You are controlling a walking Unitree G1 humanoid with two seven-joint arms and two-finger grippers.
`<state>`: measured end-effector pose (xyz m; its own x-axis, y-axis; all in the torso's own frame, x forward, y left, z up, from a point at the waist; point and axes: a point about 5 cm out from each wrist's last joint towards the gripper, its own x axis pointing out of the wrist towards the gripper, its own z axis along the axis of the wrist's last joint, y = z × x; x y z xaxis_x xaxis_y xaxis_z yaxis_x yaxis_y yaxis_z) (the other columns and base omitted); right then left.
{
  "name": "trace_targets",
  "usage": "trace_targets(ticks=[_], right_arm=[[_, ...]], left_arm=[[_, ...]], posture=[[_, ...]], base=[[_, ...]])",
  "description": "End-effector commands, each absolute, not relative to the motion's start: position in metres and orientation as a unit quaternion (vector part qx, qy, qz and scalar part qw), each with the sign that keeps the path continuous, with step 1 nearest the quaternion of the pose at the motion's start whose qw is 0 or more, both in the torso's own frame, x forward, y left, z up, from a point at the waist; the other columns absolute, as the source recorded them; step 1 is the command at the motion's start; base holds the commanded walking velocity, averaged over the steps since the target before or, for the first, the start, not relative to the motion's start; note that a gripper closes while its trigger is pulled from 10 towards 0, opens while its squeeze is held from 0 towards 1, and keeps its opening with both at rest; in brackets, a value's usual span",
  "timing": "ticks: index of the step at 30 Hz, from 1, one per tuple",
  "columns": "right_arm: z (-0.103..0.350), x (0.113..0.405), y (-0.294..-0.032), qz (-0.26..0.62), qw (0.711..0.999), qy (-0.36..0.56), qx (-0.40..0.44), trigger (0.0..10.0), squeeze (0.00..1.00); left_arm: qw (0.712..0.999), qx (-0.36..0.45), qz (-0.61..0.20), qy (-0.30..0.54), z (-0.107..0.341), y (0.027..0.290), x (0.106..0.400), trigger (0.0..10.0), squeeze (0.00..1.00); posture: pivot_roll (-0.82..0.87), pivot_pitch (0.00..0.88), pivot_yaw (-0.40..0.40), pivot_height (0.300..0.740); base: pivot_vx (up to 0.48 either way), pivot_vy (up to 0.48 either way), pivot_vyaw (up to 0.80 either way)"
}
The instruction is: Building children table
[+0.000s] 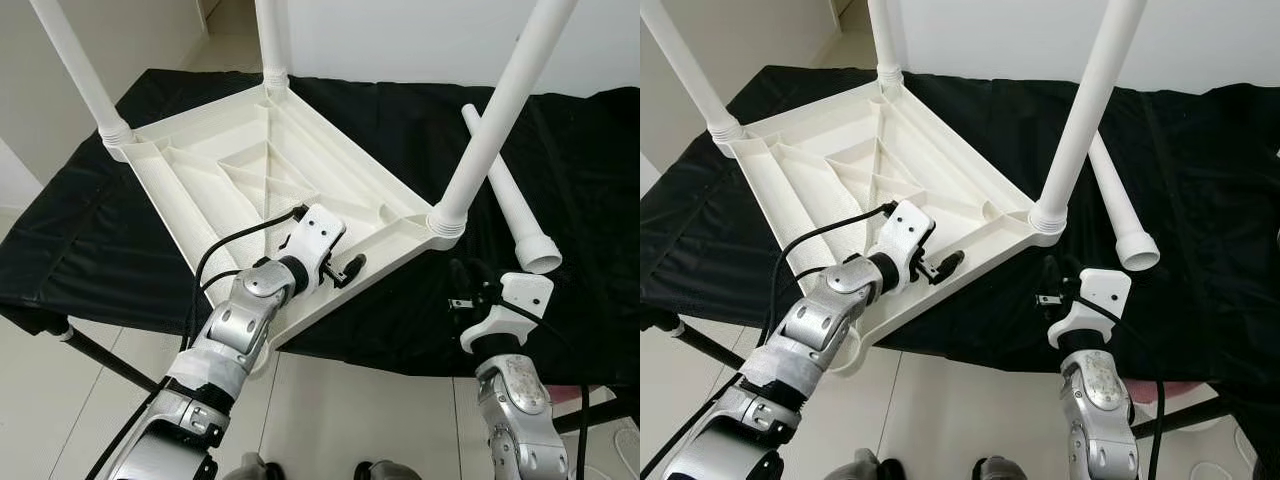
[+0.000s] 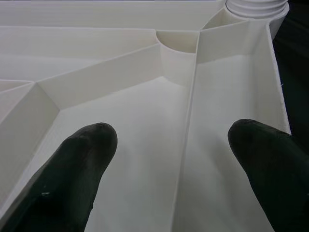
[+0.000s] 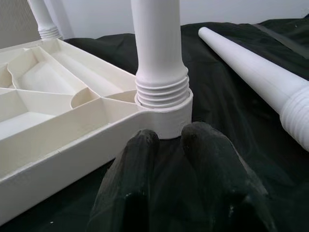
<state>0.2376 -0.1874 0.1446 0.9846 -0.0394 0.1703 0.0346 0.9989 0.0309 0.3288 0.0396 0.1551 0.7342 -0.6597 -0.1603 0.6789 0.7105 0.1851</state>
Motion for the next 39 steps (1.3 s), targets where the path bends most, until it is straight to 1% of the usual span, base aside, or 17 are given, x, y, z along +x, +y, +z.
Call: trace_targets(ticks=[1,6,8,11,13,14,15,16,17,19,20,22,23,24,25,32,39], right_arm=[[0.144,0.235,-0.187,-0.022,0.996,-0.084,0.013,10.0,0.00],[0.145,0.236,-0.188,-0.026,0.996,-0.084,0.010,10.0,0.00],[0.145,0.236,-0.188,-0.026,0.996,-0.084,0.010,10.0,0.00],[0.145,0.235,-0.187,-0.025,0.996,-0.084,0.009,10.0,0.00],[0.145,0.235,-0.187,-0.025,0.996,-0.084,0.009,10.0,0.00],[0.144,0.234,-0.186,-0.024,0.996,-0.084,0.009,10.0,0.00],[0.144,0.234,-0.185,-0.022,0.996,-0.084,0.009,10.0,0.00],[0.144,0.234,-0.185,-0.022,0.996,-0.084,0.009,10.0,0.00],[0.144,0.234,-0.184,-0.021,0.996,-0.083,0.010,10.0,0.00],[0.144,0.234,-0.184,-0.021,0.996,-0.083,0.010,10.0,0.00],[0.144,0.234,-0.183,-0.022,0.996,-0.083,0.011,10.0,0.00],[0.144,0.234,-0.183,-0.022,0.996,-0.083,0.011,10.0,0.00],[0.144,0.235,-0.182,-0.021,0.996,-0.084,0.012,10.0,0.00],[0.144,0.235,-0.182,-0.021,0.996,-0.084,0.012,10.0,0.00],[0.145,0.236,-0.181,-0.021,0.996,-0.084,0.012,10.0,0.00],[0.144,0.237,-0.180,-0.021,0.996,-0.085,0.013,10.0,0.00],[0.144,0.237,-0.179,-0.022,0.996,-0.085,0.015,10.0,0.00]], left_arm=[[0.925,0.131,-0.351,0.055,0.148,0.042,0.331,10.0,0.00],[0.934,0.138,-0.321,0.068,0.145,0.044,0.336,10.0,0.00],[0.934,0.138,-0.321,0.068,0.145,0.044,0.336,10.0,0.00],[0.946,0.127,-0.284,0.088,0.142,0.046,0.343,10.0,0.00],[0.946,0.127,-0.284,0.088,0.142,0.046,0.343,10.0,0.00],[0.950,0.121,-0.271,0.094,0.141,0.047,0.346,10.0,0.00],[0.957,0.109,-0.248,0.104,0.141,0.051,0.350,4.7,0.00],[0.957,0.109,-0.248,0.104,0.141,0.051,0.350,4.7,0.00],[0.960,0.105,-0.233,0.111,0.140,0.053,0.354,4.4,0.00],[0.960,0.105,-0.233,0.111,0.140,0.053,0.354,4.4,0.00],[0.962,0.103,-0.224,0.115,0.140,0.054,0.356,2.4,0.00],[0.962,0.103,-0.224,0.115,0.140,0.054,0.356,2.4,0.00],[0.963,0.105,-0.218,0.116,0.140,0.054,0.358,0.6,0.00],[0.963,0.105,-0.218,0.116,0.140,0.054,0.358,0.6,0.00],[0.963,0.107,-0.218,0.114,0.141,0.053,0.359,0.0,0.00],[0.964,0.105,-0.216,0.114,0.141,0.053,0.359,0.0,0.00],[0.972,0.083,-0.190,0.110,0.145,0.052,0.366,0.0,0.00]], posture=[[-0.21,0.101,0.090,0.740],[-0.22,0.102,0.097,0.740],[-0.22,0.102,0.097,0.740],[-0.22,0.102,0.097,0.740],[-0.22,0.102,0.097,0.740],[-0.22,0.102,0.097,0.740],[-0.22,0.106,0.100,0.740],[-0.22,0.106,0.100,0.740],[-0.22,0.106,0.100,0.740],[-0.22,0.106,0.100,0.740],[-0.22,0.103,0.101,0.740],[-0.22,0.103,0.101,0.740],[-0.22,0.101,0.102,0.740],[-0.22,0.101,0.102,0.740],[-0.22,0.099,0.103,0.740],[-0.22,0.098,0.107,0.740],[-0.22,0.092,0.114,0.740]], base=[[0.000,0.000,0.00],[0.000,0.000,0.00],[0.000,0.000,0.00],[0.000,0.000,0.00],[0.000,0.000,0.00],[0.000,0.000,0.00],[0.000,0.000,0.00],[0.000,0.000,0.00],[0.000,0.000,0.00],[0.000,0.000,0.00],[0.000,0.000,0.00],[0.000,0.000,0.00],[0.000,0.000,0.00],[0.000,0.000,0.00],[0.000,0.000,0.00],[0.000,0.000,0.00],[0.000,0.000,0.00]])
